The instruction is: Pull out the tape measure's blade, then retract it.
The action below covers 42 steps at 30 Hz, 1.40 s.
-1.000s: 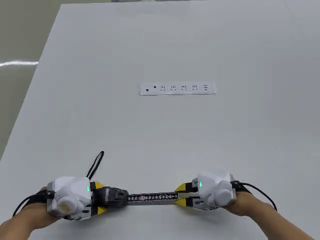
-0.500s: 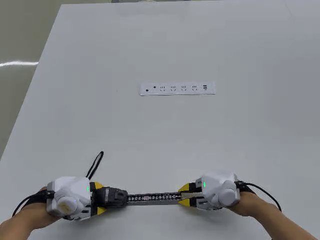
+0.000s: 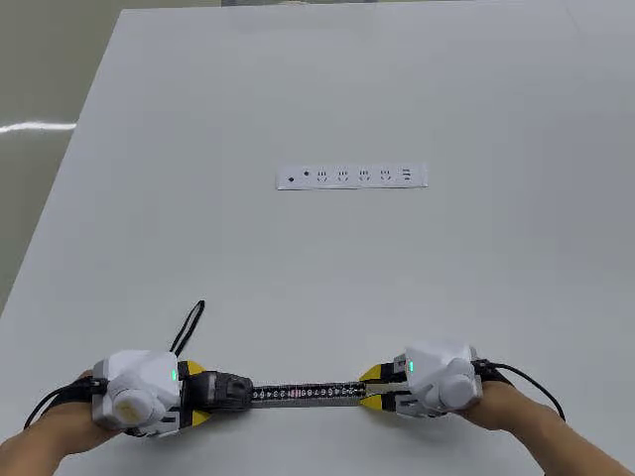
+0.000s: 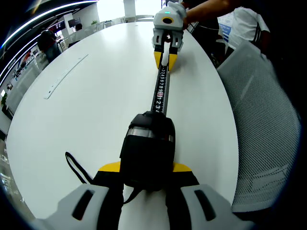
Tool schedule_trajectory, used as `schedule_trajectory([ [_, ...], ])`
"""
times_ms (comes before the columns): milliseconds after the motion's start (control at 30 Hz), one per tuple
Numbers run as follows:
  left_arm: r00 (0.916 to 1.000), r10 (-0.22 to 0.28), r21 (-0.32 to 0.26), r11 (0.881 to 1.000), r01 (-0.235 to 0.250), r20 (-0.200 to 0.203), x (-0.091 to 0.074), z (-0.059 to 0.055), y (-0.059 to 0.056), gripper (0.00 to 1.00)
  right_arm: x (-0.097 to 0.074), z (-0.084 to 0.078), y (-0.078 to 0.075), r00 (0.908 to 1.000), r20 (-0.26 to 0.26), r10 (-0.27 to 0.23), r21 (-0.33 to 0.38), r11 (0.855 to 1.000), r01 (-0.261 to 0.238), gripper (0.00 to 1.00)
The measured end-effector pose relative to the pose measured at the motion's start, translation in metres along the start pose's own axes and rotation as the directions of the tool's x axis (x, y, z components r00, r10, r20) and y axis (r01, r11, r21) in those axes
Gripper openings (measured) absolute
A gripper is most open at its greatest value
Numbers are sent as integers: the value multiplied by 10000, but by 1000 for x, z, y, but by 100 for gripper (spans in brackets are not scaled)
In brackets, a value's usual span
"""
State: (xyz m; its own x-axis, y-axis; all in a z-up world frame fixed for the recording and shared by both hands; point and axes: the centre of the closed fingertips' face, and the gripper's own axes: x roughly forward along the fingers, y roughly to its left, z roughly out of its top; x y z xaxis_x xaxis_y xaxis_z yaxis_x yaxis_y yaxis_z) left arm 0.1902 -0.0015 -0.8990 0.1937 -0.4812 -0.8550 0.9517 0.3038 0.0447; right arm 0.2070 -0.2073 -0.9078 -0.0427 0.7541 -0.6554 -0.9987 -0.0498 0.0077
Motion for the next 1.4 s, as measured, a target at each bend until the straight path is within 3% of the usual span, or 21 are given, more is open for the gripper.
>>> schedule_trajectory([
  [1400,10000,-72,-47,10000,72,-15,1,-1,0,30,-17,-15,-1,9998,-196,-18,6,10000,18,10],
])
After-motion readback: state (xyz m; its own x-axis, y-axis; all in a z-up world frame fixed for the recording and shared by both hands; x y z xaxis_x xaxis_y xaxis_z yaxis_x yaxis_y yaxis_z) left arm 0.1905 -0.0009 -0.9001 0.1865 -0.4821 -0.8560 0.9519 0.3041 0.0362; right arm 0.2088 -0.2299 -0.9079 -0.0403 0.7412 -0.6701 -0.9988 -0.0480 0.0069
